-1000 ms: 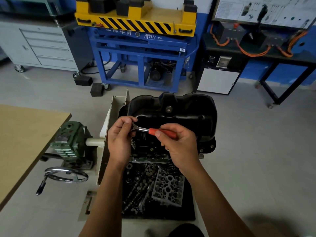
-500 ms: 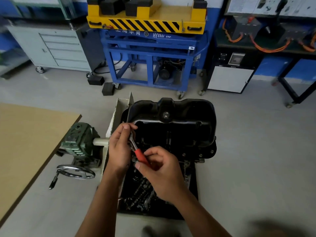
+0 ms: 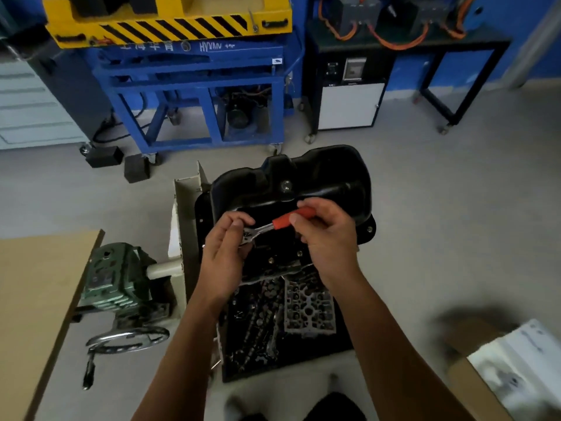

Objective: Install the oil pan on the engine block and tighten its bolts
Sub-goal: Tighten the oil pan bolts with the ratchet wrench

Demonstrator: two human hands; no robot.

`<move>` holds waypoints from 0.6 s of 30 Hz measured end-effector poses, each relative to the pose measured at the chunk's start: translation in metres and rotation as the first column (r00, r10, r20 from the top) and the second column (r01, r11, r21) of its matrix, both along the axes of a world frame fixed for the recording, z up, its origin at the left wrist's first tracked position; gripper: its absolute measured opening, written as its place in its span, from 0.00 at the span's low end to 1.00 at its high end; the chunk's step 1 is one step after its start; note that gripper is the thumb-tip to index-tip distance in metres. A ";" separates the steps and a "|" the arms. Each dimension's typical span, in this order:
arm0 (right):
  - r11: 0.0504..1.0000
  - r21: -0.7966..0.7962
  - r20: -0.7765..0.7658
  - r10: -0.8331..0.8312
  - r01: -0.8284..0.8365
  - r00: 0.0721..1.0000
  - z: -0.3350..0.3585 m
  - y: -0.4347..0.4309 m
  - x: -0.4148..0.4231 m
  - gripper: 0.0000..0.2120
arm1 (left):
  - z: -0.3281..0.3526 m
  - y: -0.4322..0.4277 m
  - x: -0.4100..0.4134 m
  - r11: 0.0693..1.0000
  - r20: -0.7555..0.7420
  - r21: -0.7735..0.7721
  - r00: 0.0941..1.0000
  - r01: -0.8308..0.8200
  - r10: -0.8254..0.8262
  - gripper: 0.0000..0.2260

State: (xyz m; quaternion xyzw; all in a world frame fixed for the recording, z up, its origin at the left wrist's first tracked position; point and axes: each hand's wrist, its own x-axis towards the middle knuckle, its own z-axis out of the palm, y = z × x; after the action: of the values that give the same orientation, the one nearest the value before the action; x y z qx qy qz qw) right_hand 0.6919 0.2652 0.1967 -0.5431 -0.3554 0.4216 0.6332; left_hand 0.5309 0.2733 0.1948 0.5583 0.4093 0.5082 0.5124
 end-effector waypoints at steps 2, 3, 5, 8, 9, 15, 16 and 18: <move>0.999 0.004 -0.068 -0.045 0.045 0.997 0.003 0.004 -0.014 0.10 | 0.000 0.001 -0.010 0.997 0.015 -0.018 0.997 0.073 -0.073 0.11; 0.998 0.007 -0.085 -0.059 0.060 0.995 0.006 0.008 -0.020 0.10 | 0.001 0.002 -0.014 0.994 0.014 -0.026 0.995 0.103 -0.103 0.11; 0.998 -0.005 -0.079 -0.070 0.070 0.994 0.014 0.017 -0.030 0.10 | 0.002 0.003 -0.021 0.991 0.011 -0.035 0.992 0.127 -0.126 0.12; 0.997 -0.033 -0.102 -0.067 0.064 0.992 0.021 0.025 -0.036 0.09 | -0.001 0.004 -0.023 0.995 0.047 -0.030 0.995 0.094 -0.092 0.12; 0.997 -0.038 -0.122 -0.073 0.069 0.990 0.020 0.024 -0.036 0.09 | -0.002 0.004 -0.021 0.996 0.071 -0.029 0.994 0.080 -0.078 0.12; 0.997 -0.008 -0.297 -0.074 0.075 0.952 0.006 -0.019 -0.022 0.07 | -0.010 0.004 -0.004 0.985 0.120 -0.022 0.978 -0.170 0.172 0.11; 0.998 -0.001 -0.304 -0.059 0.062 0.951 0.005 -0.028 -0.020 0.06 | -0.010 0.007 -0.002 0.975 0.126 -0.018 0.966 -0.223 0.223 0.11; 0.999 -0.002 -0.282 -0.033 0.033 0.959 0.002 -0.045 -0.020 0.05 | -0.009 0.015 0.003 0.953 0.122 -0.006 0.945 -0.304 0.302 0.10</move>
State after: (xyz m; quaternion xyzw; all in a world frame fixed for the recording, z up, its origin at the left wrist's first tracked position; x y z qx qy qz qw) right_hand 0.6715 0.2199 0.1987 -0.4823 -0.2530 0.4836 0.6852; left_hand 0.5337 0.2879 0.1857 0.4602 0.4550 0.6165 0.4486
